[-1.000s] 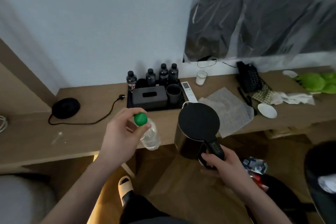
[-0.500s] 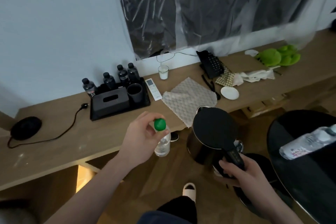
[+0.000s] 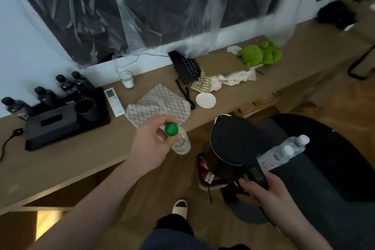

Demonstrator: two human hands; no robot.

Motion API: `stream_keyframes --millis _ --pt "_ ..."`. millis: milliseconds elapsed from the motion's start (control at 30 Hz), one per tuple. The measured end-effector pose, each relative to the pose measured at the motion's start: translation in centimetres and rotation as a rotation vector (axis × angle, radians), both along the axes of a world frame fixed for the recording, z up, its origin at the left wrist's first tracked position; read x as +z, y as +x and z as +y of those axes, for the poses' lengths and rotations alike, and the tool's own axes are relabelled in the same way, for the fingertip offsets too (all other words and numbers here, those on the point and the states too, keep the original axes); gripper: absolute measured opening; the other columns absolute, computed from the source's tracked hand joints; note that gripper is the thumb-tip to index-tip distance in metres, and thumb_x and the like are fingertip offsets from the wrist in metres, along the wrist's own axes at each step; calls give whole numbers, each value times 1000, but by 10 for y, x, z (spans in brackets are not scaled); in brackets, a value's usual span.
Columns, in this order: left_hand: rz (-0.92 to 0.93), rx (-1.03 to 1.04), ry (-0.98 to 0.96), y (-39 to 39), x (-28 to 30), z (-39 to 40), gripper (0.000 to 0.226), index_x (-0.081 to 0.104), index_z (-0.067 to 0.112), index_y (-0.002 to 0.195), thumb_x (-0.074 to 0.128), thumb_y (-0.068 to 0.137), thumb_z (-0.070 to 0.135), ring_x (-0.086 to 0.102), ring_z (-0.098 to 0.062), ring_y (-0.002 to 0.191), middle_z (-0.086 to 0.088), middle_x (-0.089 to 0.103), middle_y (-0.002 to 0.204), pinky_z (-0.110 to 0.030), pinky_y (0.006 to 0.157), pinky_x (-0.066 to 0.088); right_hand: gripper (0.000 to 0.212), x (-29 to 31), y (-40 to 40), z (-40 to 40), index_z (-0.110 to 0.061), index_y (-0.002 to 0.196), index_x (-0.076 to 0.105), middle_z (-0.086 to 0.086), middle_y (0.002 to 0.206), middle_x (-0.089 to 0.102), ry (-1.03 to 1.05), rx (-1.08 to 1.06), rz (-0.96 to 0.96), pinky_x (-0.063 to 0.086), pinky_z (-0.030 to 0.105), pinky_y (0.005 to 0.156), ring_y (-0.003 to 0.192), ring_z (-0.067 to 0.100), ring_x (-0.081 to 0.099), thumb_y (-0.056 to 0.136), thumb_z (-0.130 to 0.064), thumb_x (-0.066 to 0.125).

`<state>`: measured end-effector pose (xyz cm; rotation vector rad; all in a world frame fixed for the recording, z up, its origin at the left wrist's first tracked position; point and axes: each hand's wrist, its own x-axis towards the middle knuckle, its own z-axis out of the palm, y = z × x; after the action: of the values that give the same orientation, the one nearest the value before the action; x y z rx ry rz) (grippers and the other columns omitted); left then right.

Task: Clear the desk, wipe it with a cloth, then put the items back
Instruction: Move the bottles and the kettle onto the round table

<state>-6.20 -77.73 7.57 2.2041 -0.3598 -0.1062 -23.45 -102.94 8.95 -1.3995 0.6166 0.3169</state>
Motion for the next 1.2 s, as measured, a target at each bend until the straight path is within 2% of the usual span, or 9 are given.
stream_keyframes --millis 67,133,200,267,433,667,867,1033,1200 --pt "-4 9 -9 -7 4 -21 29 68 36 101 87 81 26 63 -8 77 18 64 103 -16 68 49 41 -3 -6 -21 -12 76 67 10 78 54 35 3 1 55 63 94 81 29 61 59 -34 97" --pt "-24 24 -12 -20 6 -42 29 68 35 102 86 81 26 64 -8 76 18 64 103 -15 68 49 55 -9 -11 -45 5 94 63 12 87 56 43 19 -4 58 58 91 87 28 63 65 -31 92" --pt "-50 62 -8 -40 6 -63 30 68 33 104 86 81 24 64 -7 76 17 63 104 -13 66 48 41 -12 -19 -71 11 99 57 12 88 58 36 59 -27 63 49 84 89 28 67 83 -18 82" --pt "-57 136 1 -71 3 -84 31 68 33 104 86 81 22 64 -7 77 17 63 105 -13 66 49 17 -16 -32 -100 2 90 60 7 85 61 8 138 -37 64 39 81 91 23 72 93 -10 71" --pt "-52 315 -45 -160 -10 -136 31 70 31 106 85 82 18 65 -6 84 15 65 105 -14 70 53 22 -21 -77 -173 -10 83 64 4 86 55 -35 346 18 61 47 93 108 35 68 87 -25 79" --pt "42 376 -70 -250 -23 -171 34 73 27 110 88 80 19 68 -4 86 15 69 101 -13 70 54 29 -21 -128 -227 -29 67 68 -8 74 60 -141 487 49 59 45 98 95 18 71 93 -16 72" --pt "72 192 9 -281 -32 -190 36 73 33 111 87 80 20 68 -7 83 21 65 100 -20 70 56 10 -37 -158 -245 -17 82 77 9 97 72 -170 307 84 59 46 97 102 19 73 92 -17 74" --pt "52 114 82 -289 -44 -218 33 71 36 114 82 85 25 65 -4 84 24 62 105 -27 70 58 36 -54 -181 -268 -17 61 65 1 64 53 -175 137 97 62 46 90 81 22 65 94 -5 68" --pt "59 87 69 -290 -46 -249 36 68 40 115 82 85 24 65 -4 86 26 61 109 -29 73 59 17 -66 -189 -302 -1 80 58 9 68 47 -164 31 131 61 51 89 88 33 62 95 0 66"
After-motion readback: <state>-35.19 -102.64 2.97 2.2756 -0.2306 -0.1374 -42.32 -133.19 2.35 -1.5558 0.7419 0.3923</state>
